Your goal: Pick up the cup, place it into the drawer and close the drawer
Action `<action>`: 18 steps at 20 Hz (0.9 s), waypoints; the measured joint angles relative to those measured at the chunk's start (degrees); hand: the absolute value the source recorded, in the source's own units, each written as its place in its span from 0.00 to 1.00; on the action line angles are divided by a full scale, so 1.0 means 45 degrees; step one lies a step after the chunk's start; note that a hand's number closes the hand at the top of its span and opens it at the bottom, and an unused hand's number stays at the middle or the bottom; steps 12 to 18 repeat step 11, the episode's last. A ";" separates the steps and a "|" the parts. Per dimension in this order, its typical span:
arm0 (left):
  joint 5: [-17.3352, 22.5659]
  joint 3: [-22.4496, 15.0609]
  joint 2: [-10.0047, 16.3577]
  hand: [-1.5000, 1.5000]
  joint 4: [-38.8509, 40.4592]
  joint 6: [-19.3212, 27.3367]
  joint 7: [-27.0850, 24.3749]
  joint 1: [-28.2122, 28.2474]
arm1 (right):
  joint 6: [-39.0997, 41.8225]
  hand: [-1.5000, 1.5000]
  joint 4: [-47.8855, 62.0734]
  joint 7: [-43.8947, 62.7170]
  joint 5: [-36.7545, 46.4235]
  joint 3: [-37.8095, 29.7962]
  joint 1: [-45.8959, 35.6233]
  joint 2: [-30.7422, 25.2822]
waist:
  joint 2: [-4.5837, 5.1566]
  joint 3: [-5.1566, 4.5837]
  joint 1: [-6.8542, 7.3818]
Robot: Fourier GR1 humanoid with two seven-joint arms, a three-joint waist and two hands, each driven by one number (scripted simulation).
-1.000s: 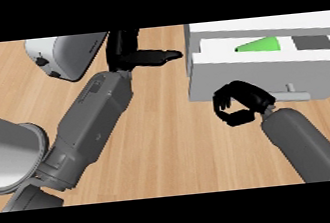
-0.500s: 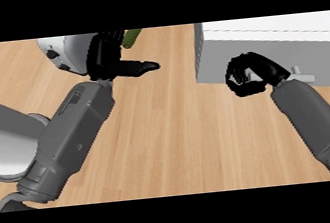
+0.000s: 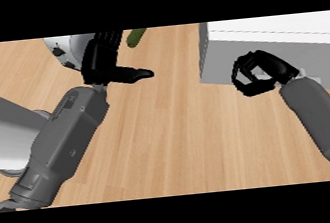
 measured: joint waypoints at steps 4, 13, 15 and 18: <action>0.0058 -0.0006 0.0077 0.00 -0.0177 -0.0172 0.0095 0.0105 | 0.0836 1.00 -0.0210 0.0017 -0.0396 -0.0135 0.0085 -0.0227 | 0.0064 0.0038 0.0108; 0.0112 -0.0033 0.0158 0.00 -0.0394 -0.0446 0.0098 0.0402 | 0.1897 1.00 -0.0684 0.0290 -0.0983 -0.0332 0.0314 -0.0533 | 0.0163 0.0087 0.0310; 0.0112 -0.0033 0.0158 0.00 -0.0394 -0.0446 0.0098 0.0402 | 0.1897 1.00 -0.0684 0.0290 -0.0983 -0.0332 0.0314 -0.0533 | 0.0163 0.0087 0.0310; 0.0112 -0.0033 0.0158 0.00 -0.0394 -0.0446 0.0098 0.0402 | 0.1897 1.00 -0.0684 0.0290 -0.0983 -0.0332 0.0314 -0.0533 | 0.0163 0.0087 0.0310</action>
